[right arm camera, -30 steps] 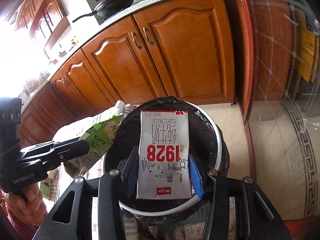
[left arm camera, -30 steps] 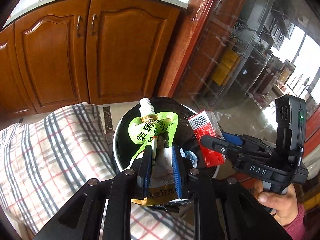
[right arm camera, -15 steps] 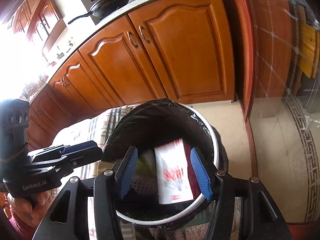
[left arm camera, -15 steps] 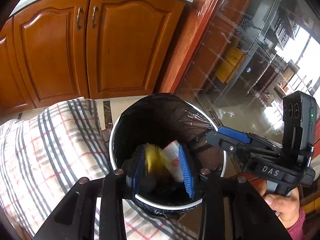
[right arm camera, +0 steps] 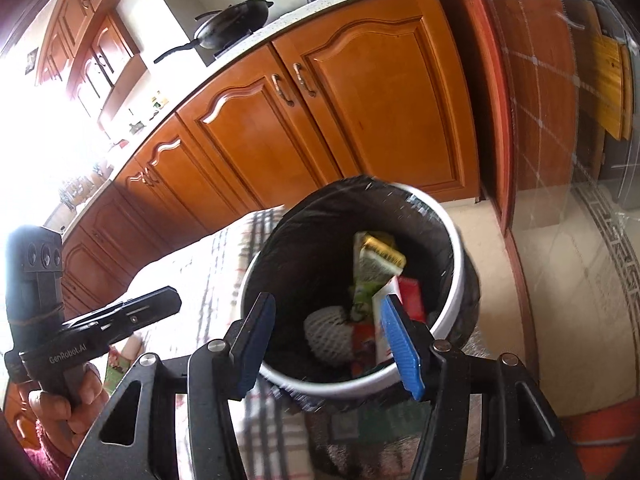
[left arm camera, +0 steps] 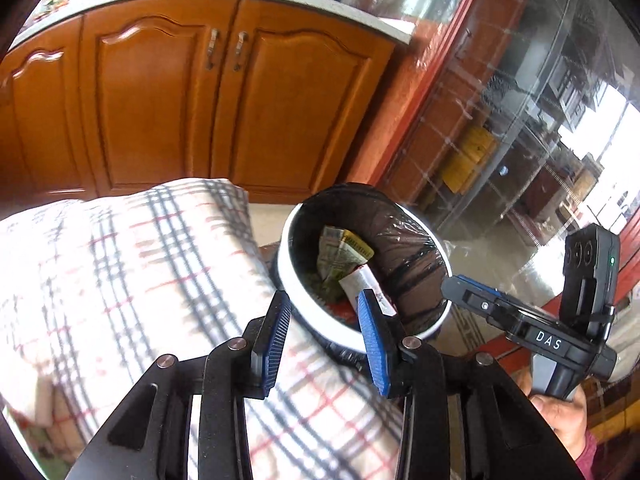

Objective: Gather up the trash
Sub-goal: 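Carry the pouch and carton over the bin and open both tools to drop them, then grasp the green juice box with the left tool while the right tool grasps the white foam block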

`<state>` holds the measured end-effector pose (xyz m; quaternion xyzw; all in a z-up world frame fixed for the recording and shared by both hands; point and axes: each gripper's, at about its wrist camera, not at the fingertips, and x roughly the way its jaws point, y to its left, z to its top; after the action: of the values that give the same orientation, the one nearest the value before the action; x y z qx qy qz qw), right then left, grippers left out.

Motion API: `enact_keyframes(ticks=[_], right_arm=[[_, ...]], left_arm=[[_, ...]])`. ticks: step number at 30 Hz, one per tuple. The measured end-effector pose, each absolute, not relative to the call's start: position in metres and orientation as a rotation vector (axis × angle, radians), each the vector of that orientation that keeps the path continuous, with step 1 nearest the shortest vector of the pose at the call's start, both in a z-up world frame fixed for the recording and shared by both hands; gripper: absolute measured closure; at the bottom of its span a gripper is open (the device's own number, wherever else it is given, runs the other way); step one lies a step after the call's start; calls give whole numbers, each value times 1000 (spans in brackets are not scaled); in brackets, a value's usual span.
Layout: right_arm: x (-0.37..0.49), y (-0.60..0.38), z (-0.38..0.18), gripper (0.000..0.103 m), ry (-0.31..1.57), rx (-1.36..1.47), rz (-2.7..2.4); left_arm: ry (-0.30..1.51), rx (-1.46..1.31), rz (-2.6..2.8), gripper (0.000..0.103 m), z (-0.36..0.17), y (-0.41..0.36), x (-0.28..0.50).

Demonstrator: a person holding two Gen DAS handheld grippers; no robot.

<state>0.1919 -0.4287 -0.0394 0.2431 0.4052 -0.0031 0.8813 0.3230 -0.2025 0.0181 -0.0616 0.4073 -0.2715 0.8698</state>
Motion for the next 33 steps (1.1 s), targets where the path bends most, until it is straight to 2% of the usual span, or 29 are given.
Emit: enact_keyframes(ticks=[10,22,33], right_arm=[[165,-378,-29,42,781,560,66],[164,-294,-31,42,831,523,210],[181,-222,-32,42,876,460,342]], left_arm=[[785,-171,-497,66,27,-126,249],[737,-241,-344,66,36,-28,174],[744,-300,-218,66,36,36,148]])
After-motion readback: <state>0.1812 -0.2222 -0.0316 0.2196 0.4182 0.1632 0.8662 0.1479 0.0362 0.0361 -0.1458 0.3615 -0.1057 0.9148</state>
